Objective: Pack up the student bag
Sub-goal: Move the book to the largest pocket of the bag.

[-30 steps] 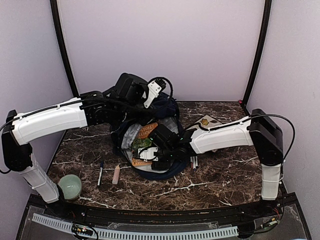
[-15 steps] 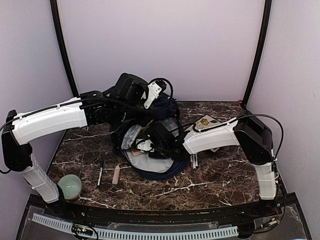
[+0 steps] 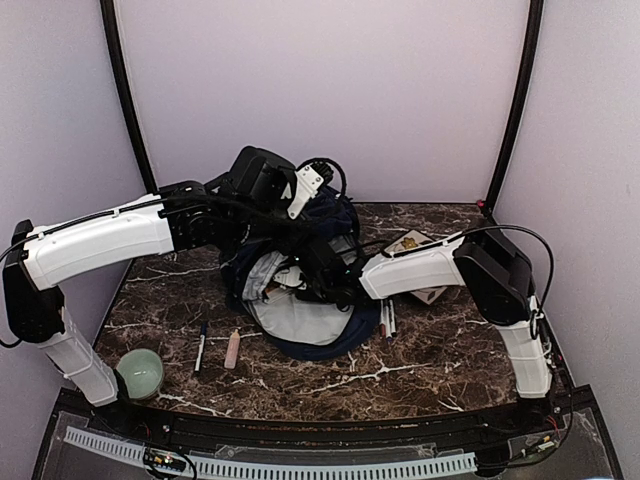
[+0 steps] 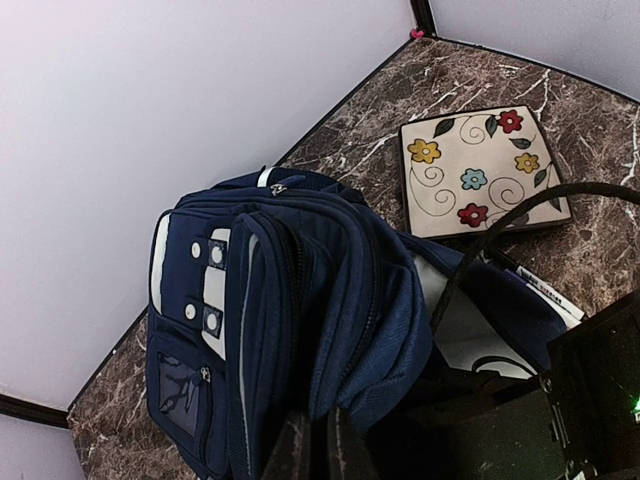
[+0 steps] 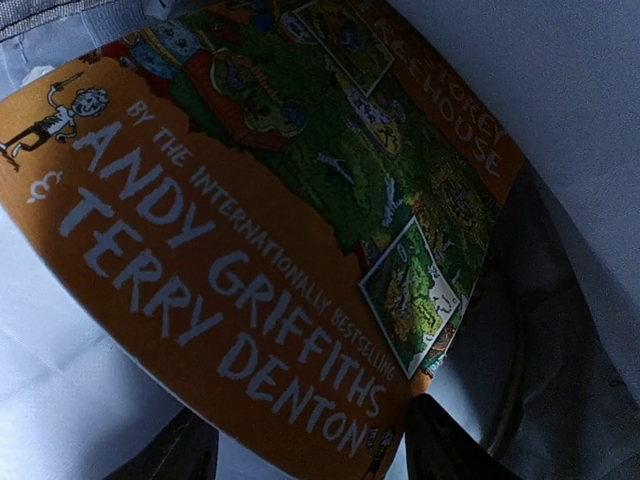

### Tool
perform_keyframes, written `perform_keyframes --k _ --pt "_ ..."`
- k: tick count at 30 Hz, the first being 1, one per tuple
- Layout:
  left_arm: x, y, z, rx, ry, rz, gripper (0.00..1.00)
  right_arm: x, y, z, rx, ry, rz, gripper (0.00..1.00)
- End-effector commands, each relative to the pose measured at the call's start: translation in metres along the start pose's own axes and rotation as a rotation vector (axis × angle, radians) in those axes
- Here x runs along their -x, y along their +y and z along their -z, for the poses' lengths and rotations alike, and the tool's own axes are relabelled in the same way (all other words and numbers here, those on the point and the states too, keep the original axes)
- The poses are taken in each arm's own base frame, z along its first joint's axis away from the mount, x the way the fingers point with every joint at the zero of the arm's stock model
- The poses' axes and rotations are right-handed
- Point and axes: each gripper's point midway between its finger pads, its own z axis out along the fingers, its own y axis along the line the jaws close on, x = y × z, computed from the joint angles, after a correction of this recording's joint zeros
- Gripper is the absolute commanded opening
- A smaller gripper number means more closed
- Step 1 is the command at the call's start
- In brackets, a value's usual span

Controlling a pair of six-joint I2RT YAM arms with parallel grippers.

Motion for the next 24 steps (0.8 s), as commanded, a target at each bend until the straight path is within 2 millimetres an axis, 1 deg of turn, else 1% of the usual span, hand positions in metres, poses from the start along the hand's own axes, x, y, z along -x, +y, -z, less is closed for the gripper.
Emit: perform_keyframes --k 1,4,9,10,12,15,17,21,24 --pt "0.03 0.025 0.035 0.033 -0.099 0.06 0.0 0.011 -0.009 0.001 -0.011 -0.045 -0.055 0.64" --pt "0.028 0.026 0.035 0.038 -0.095 0.053 0.0 0.007 0.002 0.019 0.063 -0.061 -0.04 0.64" --pt "0.025 0.028 0.033 0.058 -0.089 0.033 0.0 0.005 0.019 0.063 0.21 -0.122 -0.062 0.66" --pt "0.024 0.029 0.033 0.062 -0.088 0.031 0.0 0.007 0.018 0.073 0.234 -0.136 -0.074 0.66" --pt "0.021 0.03 0.03 0.069 -0.081 0.023 0.0 0.008 0.025 0.087 0.306 -0.148 -0.09 0.66" --pt "0.017 0.029 0.024 0.067 -0.069 0.018 0.0 0.005 0.045 0.113 0.468 -0.17 -0.078 0.66" --pt "0.015 0.028 0.022 0.062 -0.063 0.014 0.0 -0.002 0.056 0.128 0.543 -0.175 -0.072 0.67" --pt "0.013 0.027 0.019 0.053 -0.058 0.013 0.0 -0.012 0.075 0.146 0.643 -0.193 -0.045 0.67" --pt "0.008 0.024 0.014 0.04 -0.051 0.02 0.0 -0.018 0.091 0.149 0.702 -0.194 -0.028 0.67"
